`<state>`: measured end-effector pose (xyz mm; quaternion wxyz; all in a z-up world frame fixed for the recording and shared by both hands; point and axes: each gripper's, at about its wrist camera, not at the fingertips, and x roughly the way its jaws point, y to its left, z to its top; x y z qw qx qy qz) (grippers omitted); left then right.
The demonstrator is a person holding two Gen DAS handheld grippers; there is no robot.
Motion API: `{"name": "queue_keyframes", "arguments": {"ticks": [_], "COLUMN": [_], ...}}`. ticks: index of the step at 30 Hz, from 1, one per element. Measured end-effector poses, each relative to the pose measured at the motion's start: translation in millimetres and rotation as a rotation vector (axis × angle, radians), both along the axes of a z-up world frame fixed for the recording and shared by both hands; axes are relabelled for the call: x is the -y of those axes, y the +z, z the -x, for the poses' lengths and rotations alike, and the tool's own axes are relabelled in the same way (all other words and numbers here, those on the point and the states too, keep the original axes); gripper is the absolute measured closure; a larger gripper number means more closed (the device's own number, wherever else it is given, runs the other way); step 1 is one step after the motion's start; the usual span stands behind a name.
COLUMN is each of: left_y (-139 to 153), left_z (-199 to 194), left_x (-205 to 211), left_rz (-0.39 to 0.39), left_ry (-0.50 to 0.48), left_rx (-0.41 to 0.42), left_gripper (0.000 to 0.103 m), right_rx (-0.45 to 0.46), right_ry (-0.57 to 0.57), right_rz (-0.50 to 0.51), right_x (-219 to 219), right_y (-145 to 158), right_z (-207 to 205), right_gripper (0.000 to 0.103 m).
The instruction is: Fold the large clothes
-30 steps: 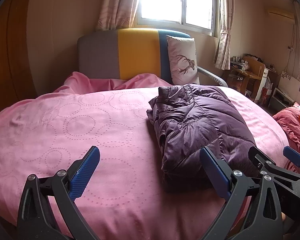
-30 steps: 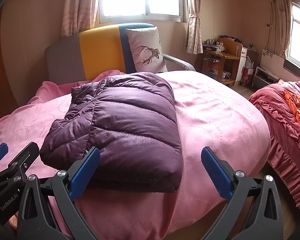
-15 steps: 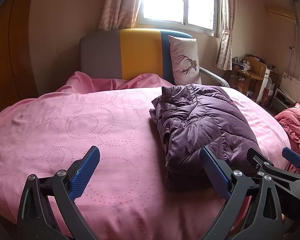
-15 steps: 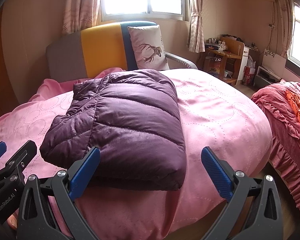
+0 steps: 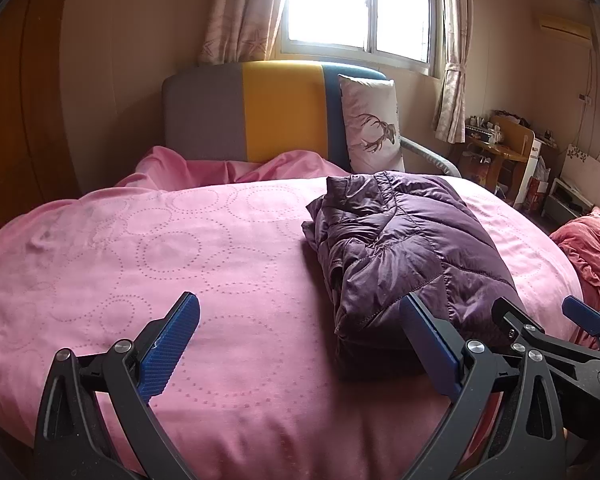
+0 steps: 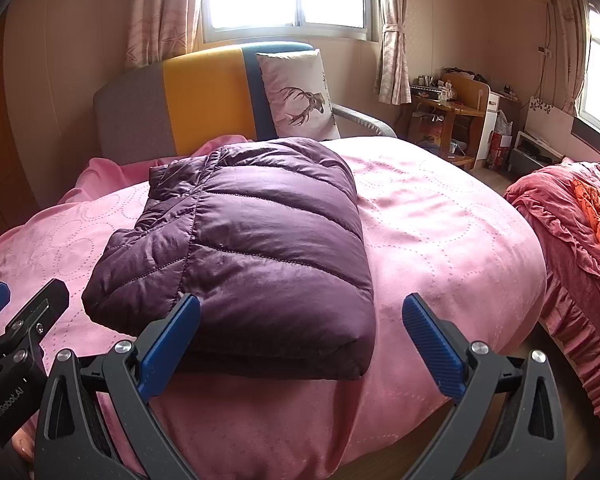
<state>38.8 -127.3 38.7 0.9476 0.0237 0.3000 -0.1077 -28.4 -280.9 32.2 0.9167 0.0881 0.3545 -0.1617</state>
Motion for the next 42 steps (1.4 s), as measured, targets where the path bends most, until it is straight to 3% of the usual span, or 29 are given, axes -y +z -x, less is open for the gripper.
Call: {"name": "queue_keyframes", "arguments": {"ticks": [31,42], "left_y": [-0.8,-6.6], "left_z": [-0.9,-6.4], "left_x": [-1.5,-6.5], "left_rz": [-0.010,0.005], "left_ry": [0.007,0.039], "left_rx": [0.014,-0.034], "left_gripper": [0.004,0.004], "right_rx": [-0.014,-0.013], "right_ry": [0.018,0.021], "right_rz": [-0.017,-0.028], "right_x": [1.1,1.8], "right_y": [-4.4,-5.7], "right_z": [-4.9,-5.0], "right_gripper": [0.002,0.002]}}
